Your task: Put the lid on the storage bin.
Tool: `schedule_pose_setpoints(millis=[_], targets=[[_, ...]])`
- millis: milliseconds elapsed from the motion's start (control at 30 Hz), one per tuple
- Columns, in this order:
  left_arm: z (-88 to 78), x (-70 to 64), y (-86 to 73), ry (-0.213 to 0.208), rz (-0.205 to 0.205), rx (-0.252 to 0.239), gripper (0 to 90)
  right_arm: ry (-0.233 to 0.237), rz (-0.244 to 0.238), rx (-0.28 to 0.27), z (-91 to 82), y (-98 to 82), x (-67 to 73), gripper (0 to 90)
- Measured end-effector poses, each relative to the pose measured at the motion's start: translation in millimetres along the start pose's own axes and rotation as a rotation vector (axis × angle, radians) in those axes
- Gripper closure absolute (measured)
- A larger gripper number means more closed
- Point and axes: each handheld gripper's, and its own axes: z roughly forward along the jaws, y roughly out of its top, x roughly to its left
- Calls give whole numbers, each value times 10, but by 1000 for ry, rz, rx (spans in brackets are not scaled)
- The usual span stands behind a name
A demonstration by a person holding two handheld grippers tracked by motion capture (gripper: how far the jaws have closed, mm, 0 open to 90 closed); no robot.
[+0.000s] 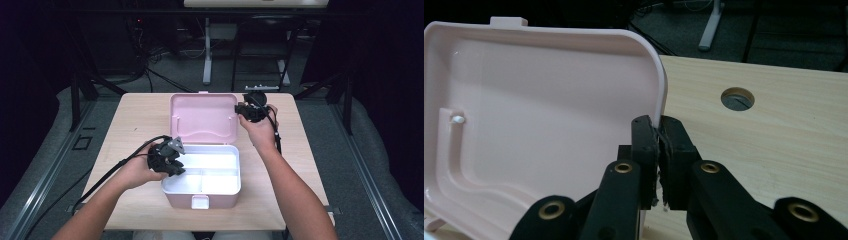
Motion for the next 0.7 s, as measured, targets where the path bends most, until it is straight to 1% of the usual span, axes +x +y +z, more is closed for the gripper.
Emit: schedule_pose_setpoints(millis=[233, 433, 500, 700], targets=[[1, -3, -1, 2, 0, -1, 754, 20, -30, -48, -204, -34, 58, 867], [0, -1, 3, 1, -2, 3, 754, 8, -86, -95, -325, -95, 118, 866], [0, -1, 2, 1, -2, 2, 754, 10, -92, -105, -353, -112, 128, 867], [0, -4, -3, 4, 0, -3, 754, 28, -89, -130, -434, -161, 136, 870]])
